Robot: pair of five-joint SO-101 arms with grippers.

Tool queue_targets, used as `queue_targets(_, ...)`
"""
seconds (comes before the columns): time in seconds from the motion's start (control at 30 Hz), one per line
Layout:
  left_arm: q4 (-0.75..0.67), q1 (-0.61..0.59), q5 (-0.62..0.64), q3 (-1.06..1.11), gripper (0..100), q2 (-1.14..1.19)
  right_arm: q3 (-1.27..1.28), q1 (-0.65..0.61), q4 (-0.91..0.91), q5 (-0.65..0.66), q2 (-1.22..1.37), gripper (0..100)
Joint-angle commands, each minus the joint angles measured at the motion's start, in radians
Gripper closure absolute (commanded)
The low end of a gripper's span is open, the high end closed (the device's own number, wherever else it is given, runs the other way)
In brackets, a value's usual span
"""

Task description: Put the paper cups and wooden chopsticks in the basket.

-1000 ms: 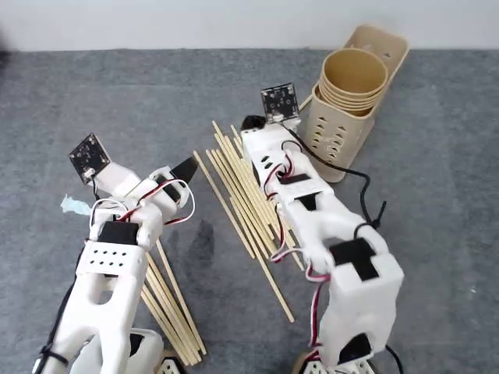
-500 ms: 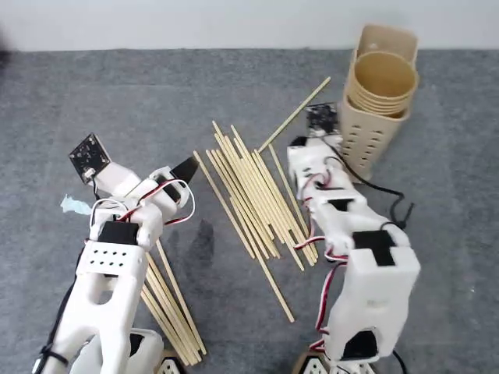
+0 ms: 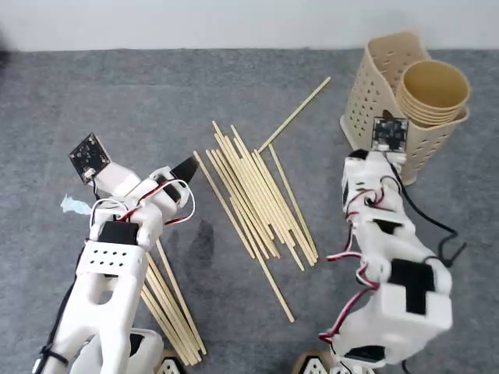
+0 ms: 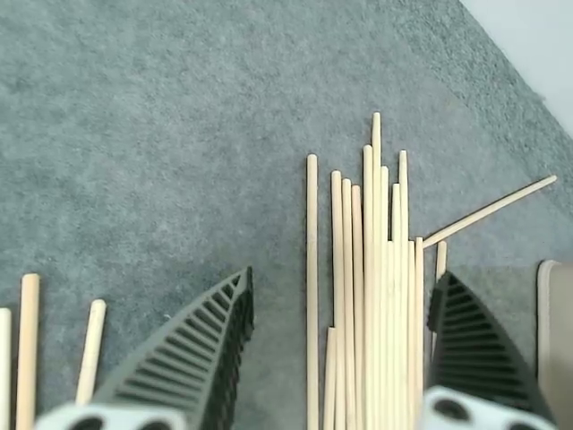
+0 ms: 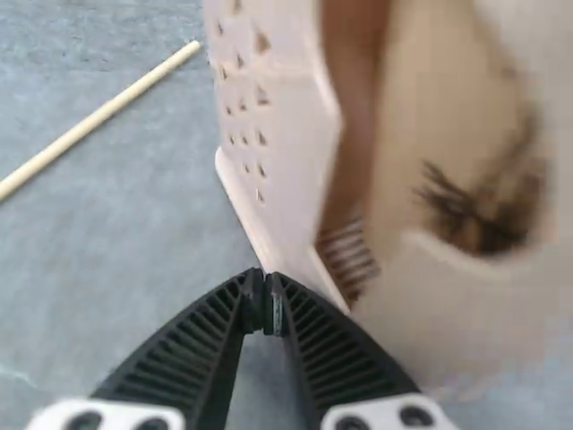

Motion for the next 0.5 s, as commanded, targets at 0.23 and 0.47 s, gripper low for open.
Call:
queue_targets(0.23,-0.021,0.003,-0.008,-0.025,70,-0.026,0.347,-0.001,-0.01,0.009,-0.519,98.7)
queue_targets(0.47,-0.021,0.003,-0.008,-0.025,70,-0.028,0.439,0.071,0.22,0.005,-0.865,98.6)
